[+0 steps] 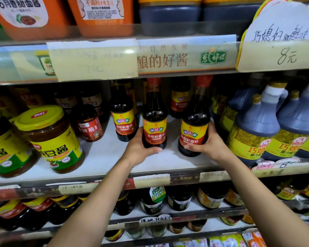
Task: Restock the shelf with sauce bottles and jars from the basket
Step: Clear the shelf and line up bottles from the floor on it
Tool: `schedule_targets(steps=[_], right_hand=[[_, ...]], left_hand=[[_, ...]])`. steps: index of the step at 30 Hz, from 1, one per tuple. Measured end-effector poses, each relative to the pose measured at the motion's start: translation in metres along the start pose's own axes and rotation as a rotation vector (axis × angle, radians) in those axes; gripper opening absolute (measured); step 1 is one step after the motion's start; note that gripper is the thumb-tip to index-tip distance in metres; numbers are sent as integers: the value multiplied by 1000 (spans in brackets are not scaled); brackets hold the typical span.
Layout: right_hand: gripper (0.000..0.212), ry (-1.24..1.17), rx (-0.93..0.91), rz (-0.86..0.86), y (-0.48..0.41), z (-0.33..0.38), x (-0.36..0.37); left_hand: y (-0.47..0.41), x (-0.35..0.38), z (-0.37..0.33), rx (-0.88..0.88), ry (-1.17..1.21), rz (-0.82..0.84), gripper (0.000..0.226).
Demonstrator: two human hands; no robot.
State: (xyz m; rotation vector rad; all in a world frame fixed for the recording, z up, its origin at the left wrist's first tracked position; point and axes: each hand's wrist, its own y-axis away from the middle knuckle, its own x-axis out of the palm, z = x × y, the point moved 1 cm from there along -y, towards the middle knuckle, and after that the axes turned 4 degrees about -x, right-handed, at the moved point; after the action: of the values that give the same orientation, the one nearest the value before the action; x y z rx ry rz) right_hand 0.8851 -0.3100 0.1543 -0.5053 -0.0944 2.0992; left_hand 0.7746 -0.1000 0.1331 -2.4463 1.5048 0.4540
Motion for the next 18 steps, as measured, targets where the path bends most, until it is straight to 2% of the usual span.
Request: schedule_targets(steps=[4, 7, 14, 18], right_hand=[[81, -69, 0, 101, -5, -3, -6], [79, -74, 2, 115, -3, -5, -6], [91, 107, -21, -87, 12, -4, 2], [85, 203, -53, -81, 11, -5, 3]], left_hand=[[2, 0, -2, 1, 0, -1, 86], [3, 0, -3, 0, -4, -1, 86], [3, 0, -3, 1, -10, -3, 86], [4, 0, -3, -2, -1, 2, 86]])
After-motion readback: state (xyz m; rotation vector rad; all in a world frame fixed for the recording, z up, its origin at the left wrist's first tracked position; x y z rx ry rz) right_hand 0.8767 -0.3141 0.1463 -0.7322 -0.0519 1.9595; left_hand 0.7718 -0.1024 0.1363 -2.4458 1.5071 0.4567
